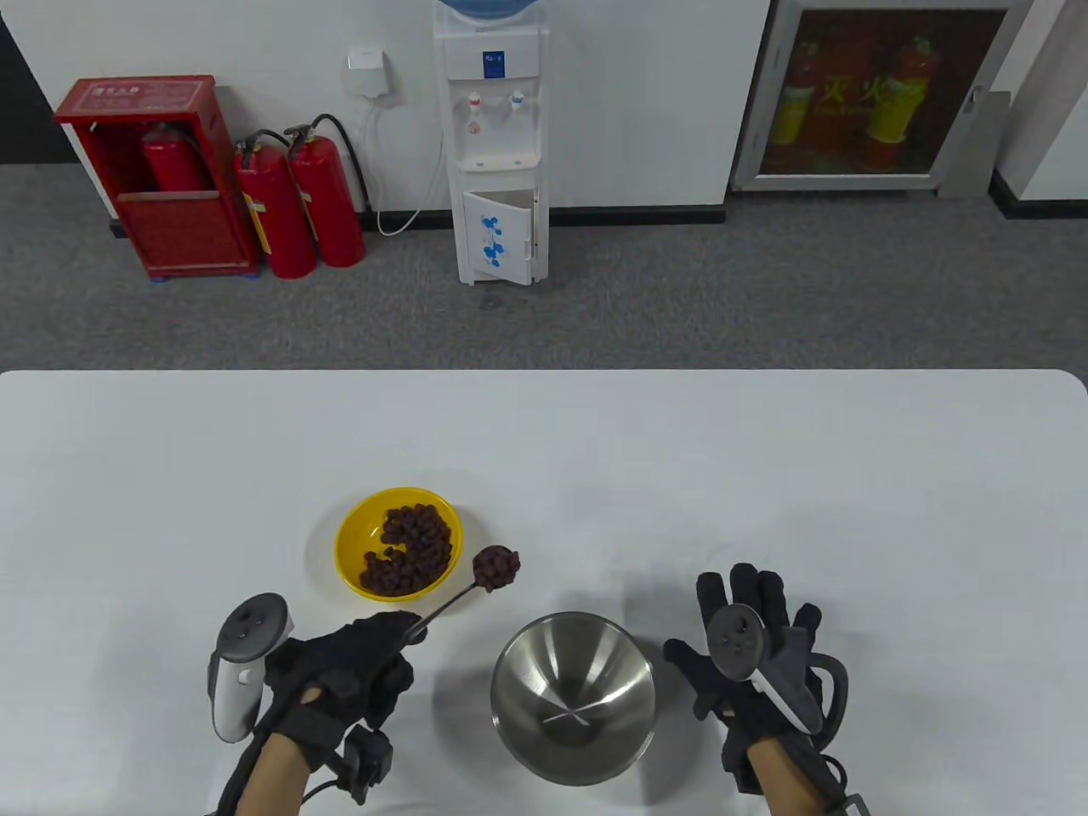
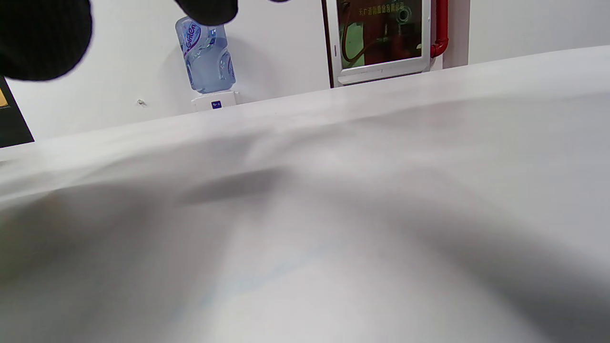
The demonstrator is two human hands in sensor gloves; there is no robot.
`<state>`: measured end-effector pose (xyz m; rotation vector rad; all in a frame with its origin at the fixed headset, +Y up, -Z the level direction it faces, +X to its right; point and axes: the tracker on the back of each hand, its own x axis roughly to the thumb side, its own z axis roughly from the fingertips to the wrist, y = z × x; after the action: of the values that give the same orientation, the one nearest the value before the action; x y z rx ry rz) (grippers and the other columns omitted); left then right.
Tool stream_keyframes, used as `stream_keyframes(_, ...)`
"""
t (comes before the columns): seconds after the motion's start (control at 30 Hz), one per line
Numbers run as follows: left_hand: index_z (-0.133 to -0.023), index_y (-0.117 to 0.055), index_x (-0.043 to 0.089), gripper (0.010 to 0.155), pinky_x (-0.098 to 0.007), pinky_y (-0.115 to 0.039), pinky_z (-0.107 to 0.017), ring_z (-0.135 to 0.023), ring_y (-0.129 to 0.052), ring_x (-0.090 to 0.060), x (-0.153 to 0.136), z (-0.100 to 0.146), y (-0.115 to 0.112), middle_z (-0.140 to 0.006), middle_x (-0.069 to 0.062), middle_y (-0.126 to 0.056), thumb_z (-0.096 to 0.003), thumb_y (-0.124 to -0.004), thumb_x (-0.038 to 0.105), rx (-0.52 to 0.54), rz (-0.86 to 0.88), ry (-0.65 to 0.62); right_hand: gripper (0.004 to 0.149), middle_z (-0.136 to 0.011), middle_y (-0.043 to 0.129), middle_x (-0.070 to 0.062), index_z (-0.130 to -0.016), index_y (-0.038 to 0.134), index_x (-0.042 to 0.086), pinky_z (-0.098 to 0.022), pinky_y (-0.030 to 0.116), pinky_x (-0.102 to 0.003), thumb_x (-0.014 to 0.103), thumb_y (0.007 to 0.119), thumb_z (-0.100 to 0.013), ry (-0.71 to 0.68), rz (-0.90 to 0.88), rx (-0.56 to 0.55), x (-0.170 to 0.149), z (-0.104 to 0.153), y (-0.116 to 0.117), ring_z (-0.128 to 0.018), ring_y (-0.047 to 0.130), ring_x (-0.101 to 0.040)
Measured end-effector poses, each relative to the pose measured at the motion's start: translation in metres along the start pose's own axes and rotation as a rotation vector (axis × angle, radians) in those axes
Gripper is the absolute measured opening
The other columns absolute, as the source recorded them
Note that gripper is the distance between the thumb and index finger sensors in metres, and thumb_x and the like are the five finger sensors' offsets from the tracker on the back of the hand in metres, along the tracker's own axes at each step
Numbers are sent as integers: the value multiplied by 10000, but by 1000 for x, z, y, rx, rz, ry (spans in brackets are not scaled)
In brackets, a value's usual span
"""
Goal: Scoop dry cranberries into mixing bowl using steel spoon
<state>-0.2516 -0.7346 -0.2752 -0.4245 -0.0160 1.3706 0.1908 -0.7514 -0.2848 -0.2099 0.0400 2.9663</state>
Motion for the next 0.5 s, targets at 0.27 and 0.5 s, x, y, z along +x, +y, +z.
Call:
stream_keyframes(0.27,-845,-840,102,491,-358,-905,-119,5,-1006,-87,13,2,-23,-284,85,-1085,-477,-745,414,-81,-115,-58,871,-1145,127,39,-1075,341,407,-717,173,-697,764,696,-365,-2,-8,1,0,0,0,-1110,173,-275)
stream_keyframes(0.5,-850,-839,108,489,-365,-901,-137,-12,-1004,-98,21,5,-31,-296,77,-1082,-477,-748,411,-68,-261,-86,864,-1146,141,36,-1074,354,402,-715,179,-698,759,698,-367,4,-18,8,-1,0,0,-1111,192,-278)
